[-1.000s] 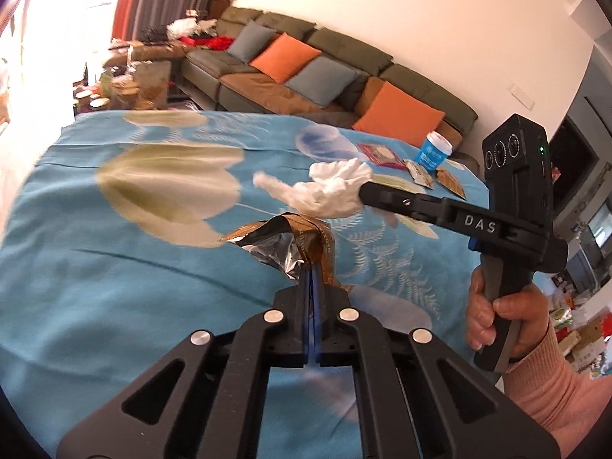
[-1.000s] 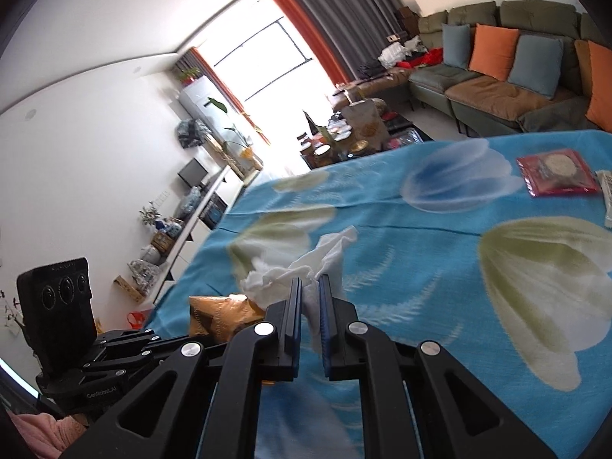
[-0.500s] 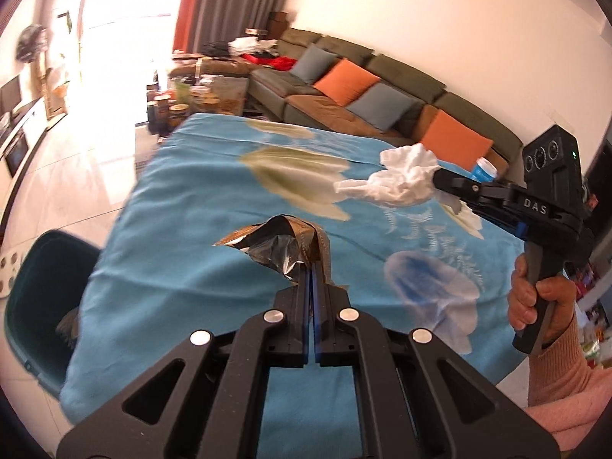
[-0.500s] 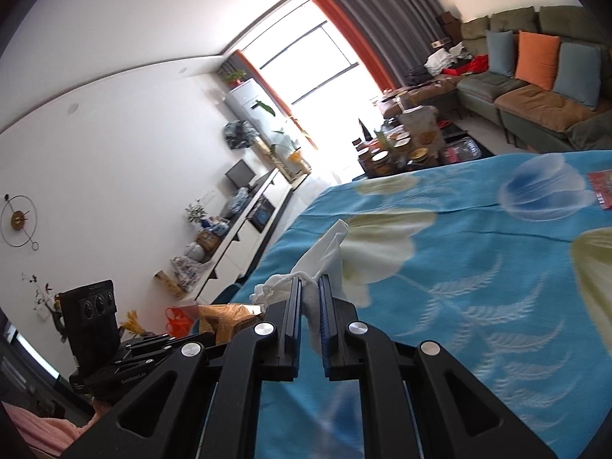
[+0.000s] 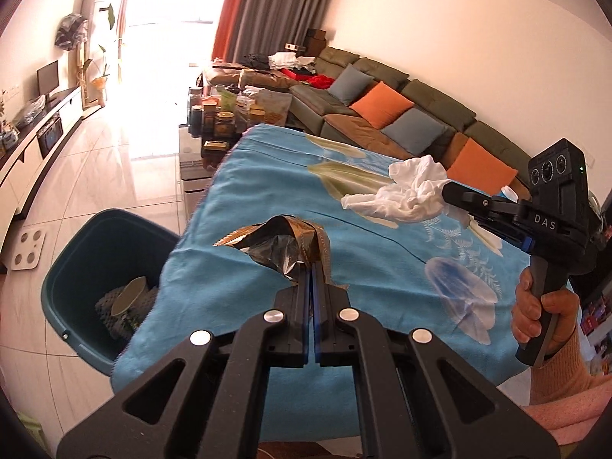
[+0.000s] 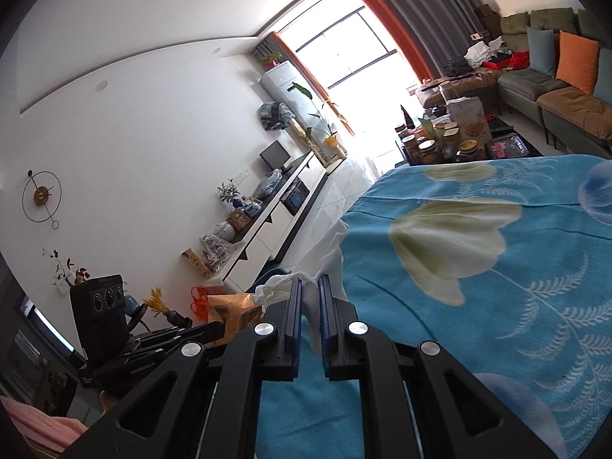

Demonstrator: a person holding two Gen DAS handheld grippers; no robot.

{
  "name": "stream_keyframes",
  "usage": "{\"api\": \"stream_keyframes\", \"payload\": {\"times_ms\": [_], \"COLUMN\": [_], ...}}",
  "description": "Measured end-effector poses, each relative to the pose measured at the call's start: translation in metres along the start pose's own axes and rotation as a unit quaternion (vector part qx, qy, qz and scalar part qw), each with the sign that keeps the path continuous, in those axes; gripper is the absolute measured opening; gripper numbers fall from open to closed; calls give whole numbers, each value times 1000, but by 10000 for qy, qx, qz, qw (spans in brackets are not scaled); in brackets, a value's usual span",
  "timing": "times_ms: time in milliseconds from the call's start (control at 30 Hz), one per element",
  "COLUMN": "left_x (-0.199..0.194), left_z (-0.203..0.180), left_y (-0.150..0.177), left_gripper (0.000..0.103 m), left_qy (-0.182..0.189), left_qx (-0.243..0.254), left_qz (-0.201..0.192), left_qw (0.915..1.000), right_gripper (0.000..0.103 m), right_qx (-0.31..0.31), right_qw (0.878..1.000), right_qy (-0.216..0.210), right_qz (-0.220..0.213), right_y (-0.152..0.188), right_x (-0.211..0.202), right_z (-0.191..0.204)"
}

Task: Collect trash
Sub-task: 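Carry the gold foil wrapper and white tissue over the teal bin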

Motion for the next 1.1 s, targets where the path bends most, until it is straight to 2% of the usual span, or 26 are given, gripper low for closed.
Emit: {"api": "stream_keyframes", "payload": {"times_ms": [367, 1100], "left_x": [-17, -37], "left_z": [24, 67], "left_y": [0, 0], "left_gripper": [2, 2], "left_qy": [-193, -587], "left_qx": [-212, -540], "left_qz": [-123, -294], "left_qw": [9995, 9964], "right_gripper": [7, 7], "right_qx": [-227, -475], "right_qw": [9992, 9955], "right_qy": [-251, -543], "right_qz": [214, 610], "right_y": [6, 19], "right_x": [26, 62], "right_z": [34, 66]}}
Point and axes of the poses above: each gripper's, at about its wrist camera, not at the fingertips, and x roughly the way its jaws point, z to its left, y to its underside, the point moved 10 cm from there along x, roughly the way its jaws point, and after that the axes turned 5 degrees about y, right-handed, at the moved point
